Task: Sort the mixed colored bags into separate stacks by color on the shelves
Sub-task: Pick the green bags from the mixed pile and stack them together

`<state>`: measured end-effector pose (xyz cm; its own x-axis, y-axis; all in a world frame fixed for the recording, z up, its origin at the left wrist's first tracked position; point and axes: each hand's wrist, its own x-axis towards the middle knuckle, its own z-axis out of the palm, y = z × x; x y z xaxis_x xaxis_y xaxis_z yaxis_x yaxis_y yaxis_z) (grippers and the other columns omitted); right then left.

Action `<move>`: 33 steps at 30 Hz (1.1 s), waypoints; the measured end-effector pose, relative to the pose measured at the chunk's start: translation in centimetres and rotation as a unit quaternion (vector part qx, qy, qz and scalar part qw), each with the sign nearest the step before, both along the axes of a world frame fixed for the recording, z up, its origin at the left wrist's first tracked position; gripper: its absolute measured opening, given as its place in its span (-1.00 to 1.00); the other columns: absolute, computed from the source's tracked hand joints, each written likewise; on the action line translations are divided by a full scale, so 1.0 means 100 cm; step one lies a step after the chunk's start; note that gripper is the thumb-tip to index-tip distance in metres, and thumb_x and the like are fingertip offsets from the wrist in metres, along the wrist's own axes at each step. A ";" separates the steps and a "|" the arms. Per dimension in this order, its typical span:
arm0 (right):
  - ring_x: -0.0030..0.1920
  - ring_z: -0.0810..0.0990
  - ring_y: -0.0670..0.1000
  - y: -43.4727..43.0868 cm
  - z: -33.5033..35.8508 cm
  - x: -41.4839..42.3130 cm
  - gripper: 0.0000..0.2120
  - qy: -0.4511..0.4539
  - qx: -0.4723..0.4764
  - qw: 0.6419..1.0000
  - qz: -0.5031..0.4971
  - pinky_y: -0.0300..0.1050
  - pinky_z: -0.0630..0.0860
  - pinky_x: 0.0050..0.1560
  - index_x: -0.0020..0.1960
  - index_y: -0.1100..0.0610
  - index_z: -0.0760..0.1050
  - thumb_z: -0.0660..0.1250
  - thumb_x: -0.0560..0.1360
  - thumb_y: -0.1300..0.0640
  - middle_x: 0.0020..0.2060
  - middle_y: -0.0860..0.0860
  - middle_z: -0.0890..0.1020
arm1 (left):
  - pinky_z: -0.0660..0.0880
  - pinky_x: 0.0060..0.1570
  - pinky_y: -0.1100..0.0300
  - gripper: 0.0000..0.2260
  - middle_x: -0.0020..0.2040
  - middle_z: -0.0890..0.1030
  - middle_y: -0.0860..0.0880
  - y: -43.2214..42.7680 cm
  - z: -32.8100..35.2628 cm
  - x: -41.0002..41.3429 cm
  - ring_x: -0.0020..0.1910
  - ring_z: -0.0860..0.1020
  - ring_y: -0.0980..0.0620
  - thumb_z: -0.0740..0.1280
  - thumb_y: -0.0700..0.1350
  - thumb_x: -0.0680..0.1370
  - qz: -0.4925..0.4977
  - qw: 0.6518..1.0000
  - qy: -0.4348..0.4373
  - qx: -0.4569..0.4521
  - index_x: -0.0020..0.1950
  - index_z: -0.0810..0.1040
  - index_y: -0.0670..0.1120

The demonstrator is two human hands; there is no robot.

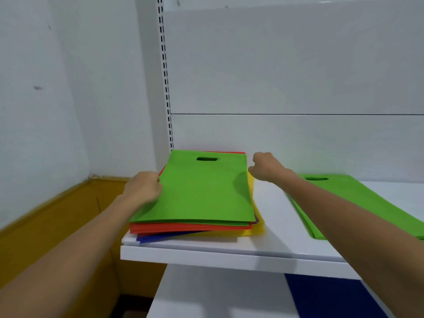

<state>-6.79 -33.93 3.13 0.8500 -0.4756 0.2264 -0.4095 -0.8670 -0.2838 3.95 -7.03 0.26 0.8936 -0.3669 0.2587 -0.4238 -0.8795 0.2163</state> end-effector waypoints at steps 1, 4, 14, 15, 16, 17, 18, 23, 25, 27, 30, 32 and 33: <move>0.01 0.51 0.19 0.006 -0.005 0.002 -0.88 0.022 0.013 1.000 -0.003 -0.11 0.45 -0.11 -0.11 0.26 0.38 0.17 0.52 0.19 0.05 0.23 0.49 | 0.45 0.07 0.08 -0.76 0.15 0.57 -0.20 0.002 -0.004 0.000 0.15 0.51 -0.16 0.20 -0.07 0.55 -0.005 1.000 0.009 0.012 0.09 0.57 -0.15; -0.15 0.44 0.12 0.021 -0.022 0.008 -0.81 0.072 0.050 0.996 -0.012 -0.16 0.36 -0.37 -0.20 0.22 0.29 0.16 0.56 0.16 -0.07 0.17 0.41 | 0.46 0.08 0.09 -0.74 0.14 0.59 -0.16 0.005 -0.016 0.004 0.15 0.52 -0.13 0.27 0.00 0.53 -0.031 0.999 -0.006 0.008 0.09 0.58 -0.13; -0.12 0.44 0.14 0.038 -0.046 0.020 -0.84 -0.097 0.126 0.981 -0.113 -0.11 0.35 -0.18 -0.13 0.22 0.32 0.32 0.46 0.26 0.01 0.20 0.52 | 0.41 0.17 0.06 -0.65 0.18 0.56 -0.18 0.005 -0.022 0.012 0.20 0.48 -0.14 0.32 -0.03 0.53 -0.041 0.998 0.000 -0.043 0.23 0.49 -0.19; -0.08 0.47 0.17 0.043 -0.047 0.021 -0.86 -0.105 0.112 0.981 -0.119 -0.10 0.35 -0.16 -0.04 0.24 0.34 0.29 0.46 0.28 0.03 0.20 0.51 | 0.41 0.17 0.07 -0.66 0.17 0.56 -0.17 0.005 -0.021 0.012 0.20 0.49 -0.13 0.33 -0.05 0.52 -0.044 0.997 0.003 -0.055 0.23 0.49 -0.19; -0.01 0.49 0.20 0.049 -0.050 0.021 -0.82 -0.108 0.088 0.983 -0.120 -0.08 0.35 -0.13 0.04 0.27 0.35 0.25 0.46 0.30 0.06 0.20 0.50 | 0.41 0.15 0.08 -0.66 0.16 0.57 -0.16 0.005 -0.021 0.011 0.19 0.49 -0.13 0.34 -0.05 0.52 -0.044 0.997 0.010 -0.061 0.23 0.49 -0.20; 0.06 0.49 0.22 0.053 -0.053 0.022 -0.77 -0.112 0.059 0.985 -0.115 -0.06 0.36 -0.10 0.10 0.30 0.34 0.23 0.46 0.32 0.08 0.20 0.48 | 0.41 0.13 0.09 -0.67 0.16 0.57 -0.16 0.004 -0.020 0.011 0.17 0.50 -0.13 0.34 -0.06 0.52 -0.042 0.997 0.022 -0.064 0.21 0.50 -0.21; 0.09 0.47 0.23 0.056 -0.058 0.024 -0.74 -0.121 0.034 0.987 -0.104 -0.04 0.37 -0.08 0.14 0.32 0.33 0.21 0.46 0.33 0.10 0.21 0.47 | 0.42 0.10 0.10 -0.68 0.15 0.57 -0.16 0.004 -0.020 0.013 0.16 0.50 -0.13 0.35 -0.08 0.51 -0.036 0.996 0.043 -0.067 0.19 0.51 -0.22; 0.09 0.46 0.25 0.058 -0.066 0.027 -0.75 -0.169 0.011 0.981 -0.097 0.00 0.37 -0.04 0.15 0.35 0.32 0.14 0.48 0.35 0.10 0.25 0.46 | 0.39 -0.12 0.22 -0.82 -0.09 0.56 -0.09 0.006 -0.010 0.024 -0.08 0.49 -0.04 0.41 -0.19 0.44 -0.023 0.974 0.189 -0.121 0.02 0.58 -0.18; 0.08 0.46 0.25 0.059 -0.067 0.028 -0.75 -0.180 0.003 0.979 -0.097 0.01 0.35 -0.05 0.16 0.33 0.32 0.12 0.49 0.34 0.09 0.24 0.46 | 0.38 -0.18 0.23 -0.95 -0.24 0.51 -0.02 0.003 -0.010 0.024 -0.11 0.48 -0.04 0.38 -0.26 0.44 -0.023 0.970 0.199 -0.135 -0.14 0.55 -0.14; 0.08 0.46 0.25 0.059 -0.069 0.028 -0.76 -0.186 0.007 0.978 -0.097 0.01 0.36 -0.05 0.17 0.32 0.32 0.12 0.52 0.31 0.09 0.23 0.46 | 0.35 -0.32 0.24 -0.89 -0.31 0.47 -0.02 -0.002 -0.012 0.023 -0.14 0.47 -0.06 0.34 -0.28 0.43 -0.020 0.971 0.187 -0.144 -0.27 0.47 -0.13; 0.10 0.46 0.22 0.057 -0.071 0.026 -0.76 -0.181 0.010 0.979 -0.097 0.01 0.37 -0.01 0.17 0.30 0.35 0.16 0.57 0.17 0.10 0.20 0.46 | 0.38 -0.20 0.19 -0.81 -0.12 0.49 -0.07 -0.006 -0.014 0.017 -0.09 0.47 -0.06 0.37 -0.20 0.41 -0.013 0.977 0.146 -0.153 -0.03 0.43 -0.12; 0.07 0.46 0.21 0.056 -0.072 0.025 -0.77 -0.187 -0.002 0.977 -0.101 -0.01 0.36 -0.05 0.13 0.30 0.36 0.14 0.59 0.15 0.08 0.19 0.46 | 0.38 -0.12 0.13 -0.67 0.02 0.51 -0.12 -0.006 -0.017 0.012 0.02 0.50 -0.14 0.39 -0.13 0.41 0.002 0.983 0.098 -0.155 0.11 0.38 -0.14; 0.05 0.46 0.21 0.056 -0.072 0.025 -0.79 -0.195 -0.008 0.975 -0.103 -0.01 0.35 -0.07 0.11 0.30 0.36 0.13 0.59 0.15 0.06 0.19 0.46 | 0.37 -0.11 0.11 -0.64 0.06 0.52 -0.15 -0.006 -0.019 0.010 0.06 0.50 -0.17 0.40 -0.10 0.42 0.010 0.985 0.073 -0.154 0.13 0.36 -0.15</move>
<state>-4.33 -28.32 -4.12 0.5842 -0.6210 0.5225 -0.4385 -0.7833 -0.4407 4.94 -7.62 -1.63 0.9354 -0.2739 0.2238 -0.3527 -0.7705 0.5310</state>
